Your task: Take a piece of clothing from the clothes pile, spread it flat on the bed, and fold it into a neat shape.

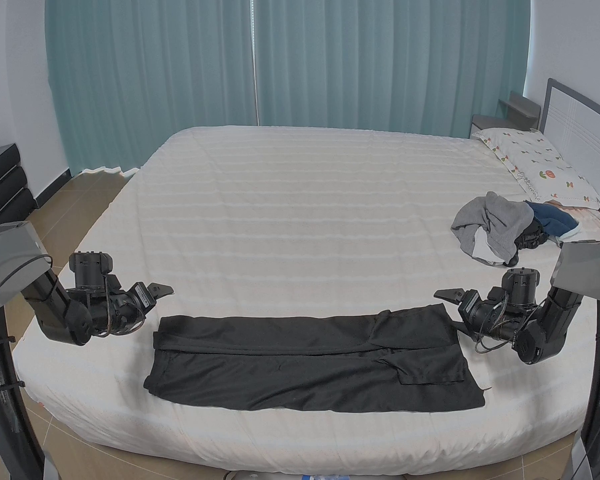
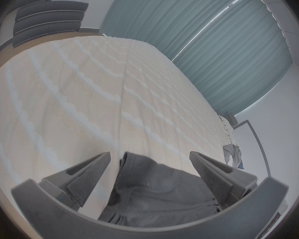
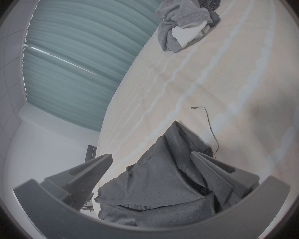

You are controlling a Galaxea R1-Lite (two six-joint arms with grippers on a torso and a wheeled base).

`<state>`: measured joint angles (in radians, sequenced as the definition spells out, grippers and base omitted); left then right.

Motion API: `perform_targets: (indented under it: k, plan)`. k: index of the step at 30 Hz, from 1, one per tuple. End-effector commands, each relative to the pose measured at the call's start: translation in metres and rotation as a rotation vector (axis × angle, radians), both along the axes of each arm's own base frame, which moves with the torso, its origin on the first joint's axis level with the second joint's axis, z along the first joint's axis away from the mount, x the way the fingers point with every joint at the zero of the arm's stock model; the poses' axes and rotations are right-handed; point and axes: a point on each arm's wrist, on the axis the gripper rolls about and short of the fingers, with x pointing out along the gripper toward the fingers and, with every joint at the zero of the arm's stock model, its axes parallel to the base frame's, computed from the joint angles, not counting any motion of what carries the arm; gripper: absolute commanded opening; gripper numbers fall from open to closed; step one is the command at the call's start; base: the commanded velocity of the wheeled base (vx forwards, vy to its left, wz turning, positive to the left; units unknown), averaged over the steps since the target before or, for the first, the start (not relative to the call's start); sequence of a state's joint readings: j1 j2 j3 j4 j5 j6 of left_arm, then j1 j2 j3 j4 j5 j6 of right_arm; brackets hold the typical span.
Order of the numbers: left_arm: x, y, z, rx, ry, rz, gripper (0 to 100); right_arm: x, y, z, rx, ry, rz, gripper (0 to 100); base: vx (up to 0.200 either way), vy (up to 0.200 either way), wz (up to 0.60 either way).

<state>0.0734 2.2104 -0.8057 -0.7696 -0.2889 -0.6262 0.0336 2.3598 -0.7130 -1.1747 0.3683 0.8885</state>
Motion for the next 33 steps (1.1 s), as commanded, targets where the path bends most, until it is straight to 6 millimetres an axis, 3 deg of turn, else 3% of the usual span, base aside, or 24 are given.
perform_targets:
  k: [1, 19, 20, 33]
  plan:
    - [0.025, 0.001, -0.034, -0.013, 0.054, -0.001, 100, 0.004, 0.002, -0.011, 0.012, 0.017, -0.002, 100, 0.0, 0.0, 0.0]
    - [0.028, -0.01, -0.044, 0.001, 0.059, -0.031, 100, 0.002, 0.013, -0.026, -0.028, -0.03, -0.052, 100, 0.0, 0.0, 0.0]
    - [0.028, -0.01, -0.044, 0.001, 0.059, -0.031, 0, 0.001, 0.013, -0.026, -0.028, -0.03, -0.052, 100, 0.0, 0.0, 0.0]
    - [0.026, -0.004, -0.044, 0.025, 0.043, 0.111, 0, 0.003, 0.012, -0.025, -0.024, -0.038, -0.056, 100, 0.0, 0.0, 0.0]
